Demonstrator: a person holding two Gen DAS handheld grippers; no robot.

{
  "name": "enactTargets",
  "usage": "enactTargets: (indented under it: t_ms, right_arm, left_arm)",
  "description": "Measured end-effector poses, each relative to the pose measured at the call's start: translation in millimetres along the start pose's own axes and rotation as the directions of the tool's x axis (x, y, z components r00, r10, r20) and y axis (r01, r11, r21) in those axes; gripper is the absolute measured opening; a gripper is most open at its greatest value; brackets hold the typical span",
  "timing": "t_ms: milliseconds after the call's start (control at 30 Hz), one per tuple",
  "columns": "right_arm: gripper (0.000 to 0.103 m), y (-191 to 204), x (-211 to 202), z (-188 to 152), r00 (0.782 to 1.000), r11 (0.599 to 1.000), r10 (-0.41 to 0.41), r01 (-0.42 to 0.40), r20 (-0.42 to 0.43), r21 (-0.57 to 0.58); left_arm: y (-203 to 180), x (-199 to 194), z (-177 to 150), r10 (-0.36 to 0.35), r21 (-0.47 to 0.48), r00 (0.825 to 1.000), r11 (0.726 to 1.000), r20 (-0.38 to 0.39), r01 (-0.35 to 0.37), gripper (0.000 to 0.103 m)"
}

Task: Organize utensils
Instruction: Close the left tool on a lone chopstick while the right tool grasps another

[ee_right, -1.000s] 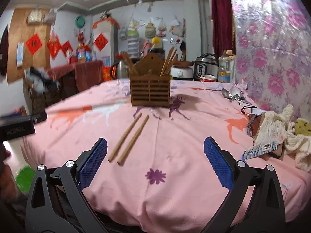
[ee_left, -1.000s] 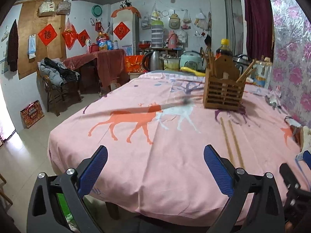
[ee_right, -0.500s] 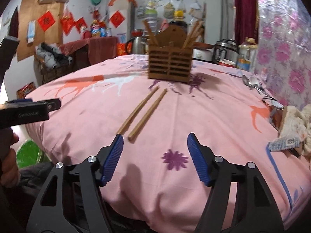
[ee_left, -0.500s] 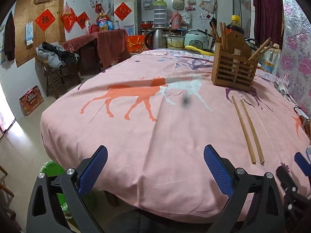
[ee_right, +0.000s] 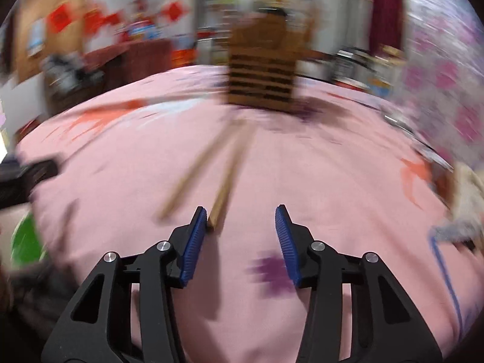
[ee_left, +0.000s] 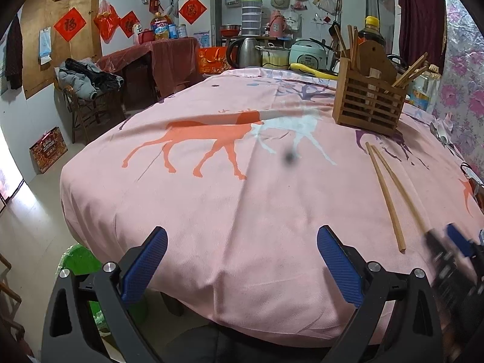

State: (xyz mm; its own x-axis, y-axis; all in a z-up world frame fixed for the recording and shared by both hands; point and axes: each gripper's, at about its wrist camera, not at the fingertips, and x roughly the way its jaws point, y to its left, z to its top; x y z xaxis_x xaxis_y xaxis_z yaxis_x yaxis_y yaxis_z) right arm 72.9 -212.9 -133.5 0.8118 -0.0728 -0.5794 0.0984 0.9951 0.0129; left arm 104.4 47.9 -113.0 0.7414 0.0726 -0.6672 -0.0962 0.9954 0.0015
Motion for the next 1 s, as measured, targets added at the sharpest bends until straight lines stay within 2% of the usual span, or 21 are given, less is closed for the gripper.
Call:
enactTargets:
  t_ms: [67, 133, 233, 400, 500, 667, 800, 900, 1000]
  right_arm:
    - [0.046, -19.8, -5.1, 0.0, 1.0, 0.997, -0.001, -0.001, 0.027, 0.072]
    - [0.046, -32.1, -13.2, -2.1, 0.997, 0.992, 0.036, -0.044, 0.064, 0.12]
    - [0.047, -33.3, -20.8, -4.4, 0.994, 0.99, 0.046, -0.059, 0.096, 0.13]
    - [0.048, -43.8, -17.3, -4.1, 0.996, 0.98, 0.027, -0.043, 0.083, 0.192]
    - [0.048, -58.7, -13.8, -3.3, 0.998, 0.965, 0.01, -0.024, 0.058, 0.26]
    - [0.05, -74.7, -12.3, -3.4, 0.999, 0.947, -0.002, -0.014, 0.049, 0.32]
    - [0.052, -75.3, -11.7, -3.8, 0.999, 0.949, 0.001, -0.017, 0.049, 0.315]
    - [0.052, -74.0, -12.5, -3.7, 0.999, 0.952, 0.002, -0.018, 0.054, 0.304]
    - [0.052, -72.0, -12.9, -3.5, 0.998, 0.954, 0.006, -0.023, 0.056, 0.299]
  left_arm:
    - [-0.4, -0.4, -0.1, -0.005, 0.002, 1.0, 1.0, 0.002, 0.005, 0.097]
    - [-3.3, -1.2, 0.1, -0.013, 0.013, 1.0, 1.0, 0.008, 0.013, 0.097]
    - [-10.4, -6.0, -2.3, -0.04, 0.047, 0.999, 0.998, 0.024, 0.038, 0.097]
    - [-32.1, -10.1, -7.5, -0.137, 0.137, 0.99, 0.982, 0.024, 0.133, 0.097]
    - [-51.8, -4.2, -10.1, -0.229, 0.208, 0.973, 0.951, -0.028, 0.23, 0.097]
    - [-86.5, 8.2, -12.9, -0.317, 0.294, 0.944, 0.897, -0.096, 0.331, 0.097]
    - [-110.6, 21.8, -12.0, -0.294, 0.347, 0.95, 0.884, -0.103, 0.312, 0.097]
    - [-112.4, 32.3, -5.9, -0.207, 0.354, 0.977, 0.911, -0.053, 0.212, 0.097]
    - [-82.2, 43.0, 4.1, -0.133, 0.276, 0.99, 0.951, -0.038, 0.139, 0.097]
